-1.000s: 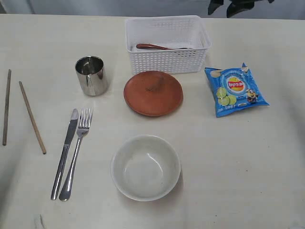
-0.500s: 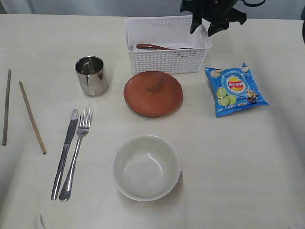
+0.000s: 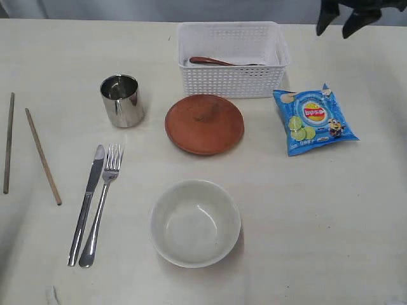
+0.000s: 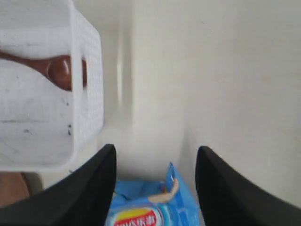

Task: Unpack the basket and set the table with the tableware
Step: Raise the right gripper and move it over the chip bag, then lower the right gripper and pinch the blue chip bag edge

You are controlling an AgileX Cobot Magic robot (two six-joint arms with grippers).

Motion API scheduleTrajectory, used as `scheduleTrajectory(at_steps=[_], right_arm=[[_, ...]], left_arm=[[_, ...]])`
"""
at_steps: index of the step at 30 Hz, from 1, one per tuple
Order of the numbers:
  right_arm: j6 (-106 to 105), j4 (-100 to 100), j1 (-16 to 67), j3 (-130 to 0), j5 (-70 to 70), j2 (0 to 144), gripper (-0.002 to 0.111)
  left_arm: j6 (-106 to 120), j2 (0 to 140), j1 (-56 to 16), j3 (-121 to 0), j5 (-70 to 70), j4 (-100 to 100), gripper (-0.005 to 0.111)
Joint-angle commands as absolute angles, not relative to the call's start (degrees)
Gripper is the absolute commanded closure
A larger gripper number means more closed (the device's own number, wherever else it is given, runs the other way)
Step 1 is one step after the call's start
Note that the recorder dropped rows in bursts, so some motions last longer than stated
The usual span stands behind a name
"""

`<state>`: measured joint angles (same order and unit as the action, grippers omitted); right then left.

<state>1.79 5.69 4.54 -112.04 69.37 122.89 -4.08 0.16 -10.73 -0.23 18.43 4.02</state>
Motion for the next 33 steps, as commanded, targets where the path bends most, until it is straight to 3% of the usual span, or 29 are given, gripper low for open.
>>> scheduleTrajectory(at_steps=[1, 6, 14, 21, 24, 25, 33], right_arm=[[-3.1, 7.5, 2.1, -98.9, 70.0, 116.0, 0.059], [-7.8, 8.1, 2.5, -83.2, 56.8, 115.0, 0.050], [-13.4, 9.1, 2.3, -77.8, 45.0, 115.0, 0.052], [-14.5, 10.0, 2.3, -77.8, 47.4, 117.8, 0.077], [-14.7, 10.4, 2.3, -77.8, 48.4, 118.6, 0.096], [-14.8, 10.4, 2.3, -77.8, 48.5, 118.4, 0.109], [-15.7, 11.2, 2.3, -77.8, 51.5, 108.9, 0.109]], left_arm=[[-4.1, 0.0, -10.6, 0.0, 18.3, 4.2, 0.107], [-4.1, 0.0, -10.6, 0.0, 18.3, 4.2, 0.107], [-4.1, 0.0, -10.6, 0.0, 18.3, 4.2, 0.107], [-4.1, 0.0, -10.6, 0.0, 18.3, 4.2, 0.107], [-4.1, 0.0, -10.6, 0.0, 18.3, 4.2, 0.107], [-4.1, 0.0, -10.6, 0.0, 18.3, 4.2, 0.107], [-4.1, 0.0, -10.6, 0.0, 18.3, 4.2, 0.107]])
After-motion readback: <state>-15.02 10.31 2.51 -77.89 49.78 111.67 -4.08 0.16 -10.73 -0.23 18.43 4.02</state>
